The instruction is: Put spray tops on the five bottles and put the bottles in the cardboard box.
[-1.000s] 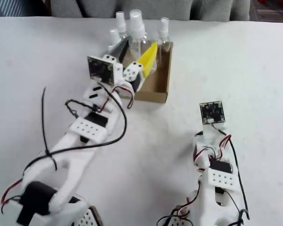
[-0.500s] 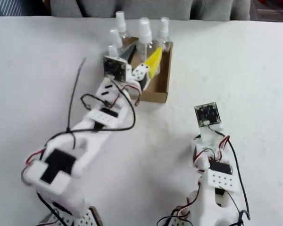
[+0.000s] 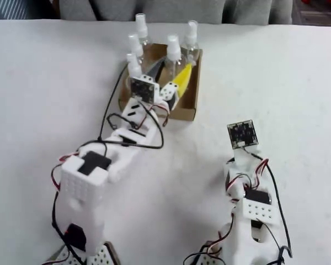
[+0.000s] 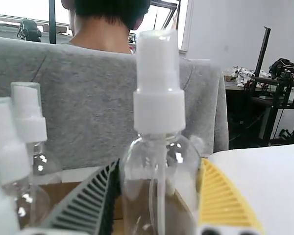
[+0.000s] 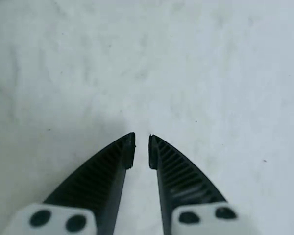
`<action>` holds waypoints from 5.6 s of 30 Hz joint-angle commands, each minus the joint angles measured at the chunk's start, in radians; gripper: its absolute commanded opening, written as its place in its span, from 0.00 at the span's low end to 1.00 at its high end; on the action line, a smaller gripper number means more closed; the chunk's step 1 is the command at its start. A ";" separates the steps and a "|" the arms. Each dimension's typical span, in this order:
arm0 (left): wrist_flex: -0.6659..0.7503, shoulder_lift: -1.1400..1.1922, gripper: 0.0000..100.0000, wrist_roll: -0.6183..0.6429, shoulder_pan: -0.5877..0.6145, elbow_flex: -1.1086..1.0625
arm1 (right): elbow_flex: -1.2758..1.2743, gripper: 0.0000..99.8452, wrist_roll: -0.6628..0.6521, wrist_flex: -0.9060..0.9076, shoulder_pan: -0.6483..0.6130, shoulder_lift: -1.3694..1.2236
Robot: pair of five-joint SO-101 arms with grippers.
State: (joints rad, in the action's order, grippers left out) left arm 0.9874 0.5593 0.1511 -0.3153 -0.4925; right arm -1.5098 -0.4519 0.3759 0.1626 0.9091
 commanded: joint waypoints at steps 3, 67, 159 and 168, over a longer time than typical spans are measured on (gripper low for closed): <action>0.034 0.022 0.09 -0.005 -0.012 0.086 | 0.011 0.03 -0.008 -0.016 -0.010 0.016; -0.115 0.199 0.10 -0.112 -0.053 0.172 | 0.011 0.03 -0.008 -0.012 -0.008 0.016; -0.310 -0.323 0.40 -0.103 -0.019 -0.150 | 0.011 0.03 -0.009 -0.016 -0.008 0.013; -0.310 -0.516 0.40 -0.106 -0.028 -0.311 | 0.011 0.03 -0.009 -0.016 -0.010 0.013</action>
State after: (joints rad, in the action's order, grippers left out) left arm 0.6836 0.1910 0.0499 -0.3399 -0.7580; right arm -1.5098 -0.4519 0.3759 0.1626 0.9091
